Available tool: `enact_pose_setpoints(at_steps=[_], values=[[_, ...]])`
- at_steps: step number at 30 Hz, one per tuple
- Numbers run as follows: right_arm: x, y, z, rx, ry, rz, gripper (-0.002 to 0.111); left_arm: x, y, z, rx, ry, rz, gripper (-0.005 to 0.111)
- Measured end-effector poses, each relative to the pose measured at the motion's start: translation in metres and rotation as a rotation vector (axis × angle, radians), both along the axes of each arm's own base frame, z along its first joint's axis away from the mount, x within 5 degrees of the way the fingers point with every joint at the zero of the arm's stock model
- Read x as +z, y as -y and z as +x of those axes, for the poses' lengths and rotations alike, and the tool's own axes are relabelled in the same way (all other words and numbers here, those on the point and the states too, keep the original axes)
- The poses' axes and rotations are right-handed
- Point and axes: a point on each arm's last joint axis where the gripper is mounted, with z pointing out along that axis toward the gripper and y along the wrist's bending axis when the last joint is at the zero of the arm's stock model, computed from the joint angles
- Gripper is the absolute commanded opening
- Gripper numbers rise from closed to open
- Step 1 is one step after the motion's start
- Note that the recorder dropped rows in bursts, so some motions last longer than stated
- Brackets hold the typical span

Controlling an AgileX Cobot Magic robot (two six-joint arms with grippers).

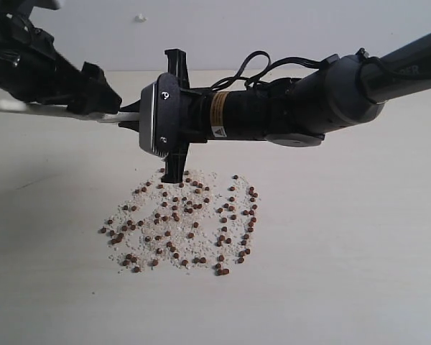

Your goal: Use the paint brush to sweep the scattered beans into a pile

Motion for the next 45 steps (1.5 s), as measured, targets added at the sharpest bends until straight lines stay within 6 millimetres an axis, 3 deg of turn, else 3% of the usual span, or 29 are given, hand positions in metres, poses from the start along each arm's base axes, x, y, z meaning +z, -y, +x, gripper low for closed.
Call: enact_pose_setpoints(at_steps=[5,10,15,17,18,22,25,28,32,38,45], values=[[-0.001,-0.001,-0.002,-0.021,-0.202,-0.008,0.0,0.023,-0.003,0.008,0.045,0.216,-0.045,0.086],[0.002,-0.003,0.0,-0.032,-0.409,-0.144,0.0,0.072,-0.011,0.009,0.119,0.49,-0.137,0.091],[0.026,0.01,0.023,-0.138,-0.696,-0.022,0.0,0.098,-0.016,0.004,0.149,0.6,-0.187,0.09],[0.039,0.026,0.04,-0.187,-0.814,0.07,0.0,0.097,-0.016,0.005,0.147,0.6,-0.183,0.09],[0.05,0.046,0.053,-0.192,-0.92,0.148,0.0,0.092,-0.014,0.008,0.143,0.588,-0.172,0.09],[0.066,0.081,0.06,-0.073,-1.078,0.272,0.0,0.078,-0.009,0.017,0.143,0.551,-0.151,0.09],[0.06,0.105,0.069,-0.043,-1.148,0.332,0.0,0.057,0.005,0.027,0.124,0.529,-0.131,0.09],[0.039,0.107,0.073,-0.046,-1.162,0.319,0.0,0.043,0.026,0.028,0.071,0.535,-0.11,0.09],[0.031,0.113,0.077,-0.032,-1.088,0.306,0.0,0.042,0.04,0.022,0.037,0.567,-0.12,0.09],[0.035,0.145,0.091,-0.099,-1.076,0.406,0.0,0.045,0.043,0.024,0.053,0.615,-0.139,0.09],[0.035,0.148,0.092,-0.101,-1.07,0.412,0.0,0.045,0.042,0.025,0.123,0.559,-0.217,0.09]])
